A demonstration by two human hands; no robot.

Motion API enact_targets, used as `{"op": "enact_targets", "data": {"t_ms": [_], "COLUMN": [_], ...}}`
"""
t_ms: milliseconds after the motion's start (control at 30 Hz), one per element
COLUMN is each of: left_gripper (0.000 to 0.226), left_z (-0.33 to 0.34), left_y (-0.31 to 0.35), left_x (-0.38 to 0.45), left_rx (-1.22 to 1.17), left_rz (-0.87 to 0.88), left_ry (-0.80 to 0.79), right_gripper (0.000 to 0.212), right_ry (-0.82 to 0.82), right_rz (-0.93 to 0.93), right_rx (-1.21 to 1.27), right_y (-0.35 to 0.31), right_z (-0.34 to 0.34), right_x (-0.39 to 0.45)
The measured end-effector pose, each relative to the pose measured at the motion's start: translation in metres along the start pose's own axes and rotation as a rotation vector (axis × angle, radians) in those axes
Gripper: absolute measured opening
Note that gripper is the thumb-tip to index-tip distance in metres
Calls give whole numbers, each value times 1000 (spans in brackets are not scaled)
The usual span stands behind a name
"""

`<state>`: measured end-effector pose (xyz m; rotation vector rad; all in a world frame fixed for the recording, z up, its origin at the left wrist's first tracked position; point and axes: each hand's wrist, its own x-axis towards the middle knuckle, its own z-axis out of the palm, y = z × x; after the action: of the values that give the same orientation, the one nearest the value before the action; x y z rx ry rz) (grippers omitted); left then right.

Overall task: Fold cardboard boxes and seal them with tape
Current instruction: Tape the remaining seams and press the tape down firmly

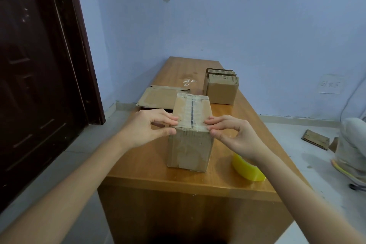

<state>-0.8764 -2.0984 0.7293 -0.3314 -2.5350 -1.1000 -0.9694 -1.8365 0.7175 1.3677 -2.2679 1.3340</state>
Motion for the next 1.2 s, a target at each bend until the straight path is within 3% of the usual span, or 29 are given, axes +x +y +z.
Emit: {"op": "enact_targets", "data": {"t_ms": [133, 233, 333, 467, 600, 667, 833, 900, 1067, 1200], "left_gripper": [24, 16, 22, 33, 8, 10, 21, 20, 33, 37], "left_z": [4, 5, 3, 4, 13, 17, 28, 41, 81, 100], "left_y": [-2, 1, 2, 6, 9, 7, -5, -8, 7, 11], "left_x": [-1, -1, -2, -1, 4, 1, -11, -15, -19, -13], "left_rx": [-10, -62, -43, -58, 13, 41, -13, -100, -310, -329], "left_rz": [24, 14, -21, -49, -52, 4, 71, 104, -15, -49], "left_ry": [44, 57, 33, 38, 138, 146, 208, 274, 516, 688], "right_gripper": [30, 23, 12, 24, 35, 37, 23, 25, 39, 36], "right_ry": [77, 88, 57, 67, 152, 169, 199, 226, 555, 776], "right_rz": [-56, -26, 59, 213, 158, 110, -38, -9, 187, 208], "right_rx": [-66, 0, 88, 148, -116, -153, -49, 31, 224, 238], "right_y": [0, 1, -1, -11, -19, -16, 5, 6, -21, -26], "right_z": [8, 10, 9, 6, 17, 25, 40, 49, 87, 115], "right_x": [1, 2, 1, 7, 16, 14, -10, -20, -16, -7]}}
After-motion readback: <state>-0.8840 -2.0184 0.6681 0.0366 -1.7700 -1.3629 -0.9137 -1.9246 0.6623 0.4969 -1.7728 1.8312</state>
